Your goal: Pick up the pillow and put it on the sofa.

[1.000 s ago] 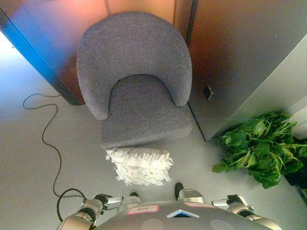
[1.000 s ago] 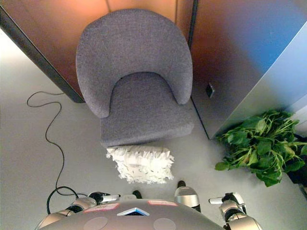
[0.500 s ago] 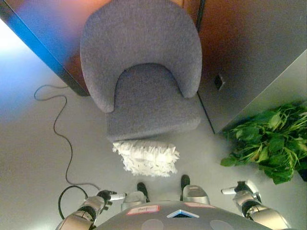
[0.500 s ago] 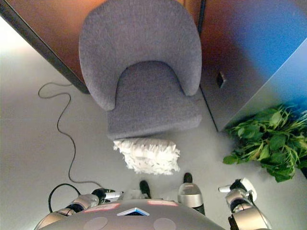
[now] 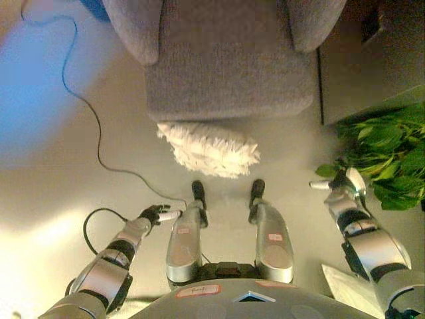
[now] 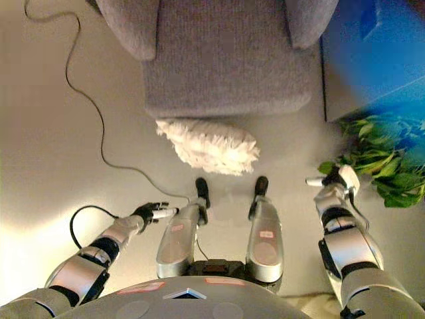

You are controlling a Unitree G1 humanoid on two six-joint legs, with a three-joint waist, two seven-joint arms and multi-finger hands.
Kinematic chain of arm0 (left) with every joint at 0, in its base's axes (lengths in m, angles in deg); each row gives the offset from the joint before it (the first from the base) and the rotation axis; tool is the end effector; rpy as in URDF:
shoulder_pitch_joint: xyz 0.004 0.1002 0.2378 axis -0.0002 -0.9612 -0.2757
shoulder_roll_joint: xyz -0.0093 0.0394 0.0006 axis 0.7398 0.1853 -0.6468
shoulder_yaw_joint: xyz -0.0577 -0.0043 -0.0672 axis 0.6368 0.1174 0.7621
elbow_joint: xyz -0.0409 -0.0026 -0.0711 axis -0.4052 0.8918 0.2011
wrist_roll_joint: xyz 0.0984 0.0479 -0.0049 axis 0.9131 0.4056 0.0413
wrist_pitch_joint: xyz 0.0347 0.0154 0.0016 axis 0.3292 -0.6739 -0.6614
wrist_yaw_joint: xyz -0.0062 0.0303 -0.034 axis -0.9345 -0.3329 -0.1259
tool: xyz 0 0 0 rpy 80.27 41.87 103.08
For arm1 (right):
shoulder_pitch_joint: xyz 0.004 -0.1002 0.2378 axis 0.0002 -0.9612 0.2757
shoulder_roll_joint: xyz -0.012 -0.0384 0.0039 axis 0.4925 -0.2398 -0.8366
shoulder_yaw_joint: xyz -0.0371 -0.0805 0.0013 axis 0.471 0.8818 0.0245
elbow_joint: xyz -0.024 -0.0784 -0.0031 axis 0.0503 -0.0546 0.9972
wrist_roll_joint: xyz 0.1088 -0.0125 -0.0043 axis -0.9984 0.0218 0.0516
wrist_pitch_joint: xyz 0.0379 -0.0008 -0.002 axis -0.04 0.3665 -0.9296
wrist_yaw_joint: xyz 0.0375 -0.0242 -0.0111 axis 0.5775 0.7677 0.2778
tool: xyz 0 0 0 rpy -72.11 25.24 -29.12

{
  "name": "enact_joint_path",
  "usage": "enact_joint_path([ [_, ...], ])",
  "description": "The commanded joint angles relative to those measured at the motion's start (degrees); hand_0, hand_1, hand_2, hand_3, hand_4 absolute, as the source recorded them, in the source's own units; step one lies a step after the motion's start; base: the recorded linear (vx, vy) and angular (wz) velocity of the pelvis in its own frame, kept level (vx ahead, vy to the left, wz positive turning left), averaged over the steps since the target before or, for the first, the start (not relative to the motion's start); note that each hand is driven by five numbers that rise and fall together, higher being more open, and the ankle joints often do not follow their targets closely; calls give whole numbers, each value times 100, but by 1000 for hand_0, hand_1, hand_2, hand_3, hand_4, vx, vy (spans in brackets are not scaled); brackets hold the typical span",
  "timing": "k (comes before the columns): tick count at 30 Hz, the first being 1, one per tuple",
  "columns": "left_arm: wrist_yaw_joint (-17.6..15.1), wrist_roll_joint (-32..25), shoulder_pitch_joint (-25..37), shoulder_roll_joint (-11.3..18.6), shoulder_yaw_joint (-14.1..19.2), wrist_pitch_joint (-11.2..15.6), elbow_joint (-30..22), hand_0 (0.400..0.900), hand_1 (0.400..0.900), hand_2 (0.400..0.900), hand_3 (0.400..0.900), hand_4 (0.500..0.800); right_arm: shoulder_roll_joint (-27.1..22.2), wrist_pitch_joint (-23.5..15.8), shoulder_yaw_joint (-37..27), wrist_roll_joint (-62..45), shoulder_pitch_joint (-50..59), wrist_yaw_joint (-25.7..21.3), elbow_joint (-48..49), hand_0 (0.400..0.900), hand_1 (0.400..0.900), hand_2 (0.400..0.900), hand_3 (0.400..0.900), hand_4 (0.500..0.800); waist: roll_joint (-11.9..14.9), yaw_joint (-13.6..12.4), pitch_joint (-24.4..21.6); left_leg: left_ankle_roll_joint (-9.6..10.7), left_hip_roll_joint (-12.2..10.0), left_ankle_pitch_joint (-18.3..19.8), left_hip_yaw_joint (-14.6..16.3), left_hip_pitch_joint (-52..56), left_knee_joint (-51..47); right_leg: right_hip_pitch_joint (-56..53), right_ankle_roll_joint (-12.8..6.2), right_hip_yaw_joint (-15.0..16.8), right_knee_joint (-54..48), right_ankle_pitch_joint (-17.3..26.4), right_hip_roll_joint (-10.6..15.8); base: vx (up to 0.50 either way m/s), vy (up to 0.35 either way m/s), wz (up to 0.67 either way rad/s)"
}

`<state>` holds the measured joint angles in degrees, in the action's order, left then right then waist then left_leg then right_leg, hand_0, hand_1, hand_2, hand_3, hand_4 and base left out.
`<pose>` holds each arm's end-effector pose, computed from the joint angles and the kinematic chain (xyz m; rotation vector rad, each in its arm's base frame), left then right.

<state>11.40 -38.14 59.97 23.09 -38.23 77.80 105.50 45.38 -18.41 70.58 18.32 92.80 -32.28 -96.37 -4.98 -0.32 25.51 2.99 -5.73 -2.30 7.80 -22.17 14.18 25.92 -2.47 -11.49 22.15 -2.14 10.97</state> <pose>0.1911 0.2249 -0.0615 0.4133 0.9743 -0.1493 0.2493 -0.2727 -0.0001 -0.8053 0.8071 -0.4624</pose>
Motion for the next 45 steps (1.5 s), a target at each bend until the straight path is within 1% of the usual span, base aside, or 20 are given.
enact_joint_path([
  [1,-116,-463,-188,380,49,3,-279,900,900,900,900,800,-396,42,221,-422,37,50,-106,900,900,900,900,800,122,-37,-159,11,-36,705,-227,-787,1124,268,-166,218,182,-206,222,-73,-14,11],
  [2,-70,-513,-167,392,50,-24,-306,900,900,900,900,800,-408,21,221,-468,72,73,-106,900,900,900,900,800,118,-43,-153,5,-32,721,-235,-832,1163,317,-164,223,228,-220,229,-96,-11,12],
  [3,-117,-661,-140,422,68,-3,-420,900,900,900,900,800,-453,23,220,-574,197,102,-99,900,900,900,900,800,98,-69,-111,-17,-3,781,-270,-1009,1349,513,-152,242,433,-262,273,-66,-2,7],
  [4,-91,-749,-134,462,93,-16,-535,900,900,900,900,800,-504,-17,226,-700,299,163,-90,900,900,900,900,800,70,-92,-83,-43,3,826,-286,-1150,1478,677,-133,257,609,-308,297,-89,6,8],
  [6,-79,-1014,-129,556,117,-43,-807,900,900,900,900,800,-629,-111,222,-816,519,400,-51,900,900,900,900,800,0,-128,-27,-94,20,958,-314,-1459,1817,1037,-73,287,1036,-434,342,-70,17,7],
  [8,-95,-1175,-141,599,118,-41,-959,900,900,900,900,800,-714,-135,240,-826,668,512,-45,900,900,900,900,800,-43,-152,-3,-118,23,1038,-352,-1653,2037,1256,-41,308,1301,-504,384,-19,18,7],
  [9,-116,-1364,-192,626,125,-6,-1130,900,900,900,900,800,-794,-166,259,-884,799,603,-34,900,900,900,900,800,-98,-179,38,-113,-1,1307,-388,-1789,2371,1437,-51,383,1700,-764,408,16,22,10],
  [11,-93,-1541,-205,670,119,-17,-1364,900,900,900,900,800,-897,-226,275,-909,946,697,-43,900,900,900,900,800,-168,-192,65,-153,-25,1381,-371,-1963,2564,1672,-21,412,1971,-849,459,-19,50,10],
  [16,-126,-2025,-300,762,-11,77,-1926,900,900,900,900,800,-1126,-253,384,-1007,1357,858,-23,900,900,900,900,800,-335,-218,134,-231,-47,1581,-340,-2414,3146,2186,60,517,2589,-1020,562,-30,69,10],
  [17,-128,-2158,-368,803,-24,80,-2123,900,900,900,900,800,-1196,-266,409,-1052,1492,880,6,900,900,900,900,800,-383,-229,164,-261,-46,1650,-337,-2540,3330,2333,91,562,2783,-1073,576,-10,55,6],
  [23,-174,-2531,-597,925,-33,176,-2553,900,900,900,900,800,-1406,-352,582,-1162,2048,1125,147,900,900,900,900,800,-519,-272,244,-360,-4,1934,-352,-3061,4102,2912,199,702,3525,-1295,615,6,52,4],
  [26,-195,-2649,-725,937,-21,302,-2709,900,900,900,900,800,-1493,-338,687,-1289,2330,1251,309,900,900,900,900,800,-575,-281,271,-374,27,1988,-372,-3285,4342,3165,226,781,3764,-1350,597,4,61,2],
  [28,-210,-2711,-844,940,-10,434,-2864,900,900,900,900,800,-1547,-252,777,-1358,2550,1324,526,900,900,900,900,800,-626,-287,318,-381,54,2019,-378,-3439,4512,3343,250,836,3936,-1395,585,-18,77,2],
  [31,-198,-2757,-1031,958,47,566,-3090,900,900,900,900,800,-1601,-133,942,-1470,2849,1589,863,900,900,900,900,800,-688,-315,370,-400,80,2072,-352,-3588,4740,3512,293,873,4162,-1483,579,-23,78,2],
  [35,-182,-2786,-1184,954,130,674,-3223,900,900,900,900,800,-1584,23,1132,-1489,3136,1855,1113,900,900,900,900,800,-731,-362,424,-401,88,2158,-336,-3717,5018,3653,335,898,4429,-1591,596,-16,50,1],
  [37,-119,-2791,-1283,927,164,769,-3251,900,900,900,900,800,-1563,82,1241,-1442,3280,1928,1170,900,900,900,900,800,-762,-394,426,-410,85,2198,-324,-3801,5174,3755,360,907,4593,-1648,602,-3,58,0],
  [43,-105,-2906,-1470,887,150,1053,-3419,900,900,900,900,800,-1421,151,1431,-1583,3663,2170,1233,900,900,900,900,800,-870,-485,428,-392,107,2300,-334,-4091,5568,4068,410,1010,5014,-1812,611,-1,53,5],
  [45,-113,-2953,-1496,897,130,1057,-3549,900,900,900,900,800,-1384,149,1461,-1602,3754,2247,1241,900,900,900,900,800,-918,-512,428,-382,125,2321,-328,-4151,5624,4135,425,1038,5087,-1861,617,-15,36,12],
])
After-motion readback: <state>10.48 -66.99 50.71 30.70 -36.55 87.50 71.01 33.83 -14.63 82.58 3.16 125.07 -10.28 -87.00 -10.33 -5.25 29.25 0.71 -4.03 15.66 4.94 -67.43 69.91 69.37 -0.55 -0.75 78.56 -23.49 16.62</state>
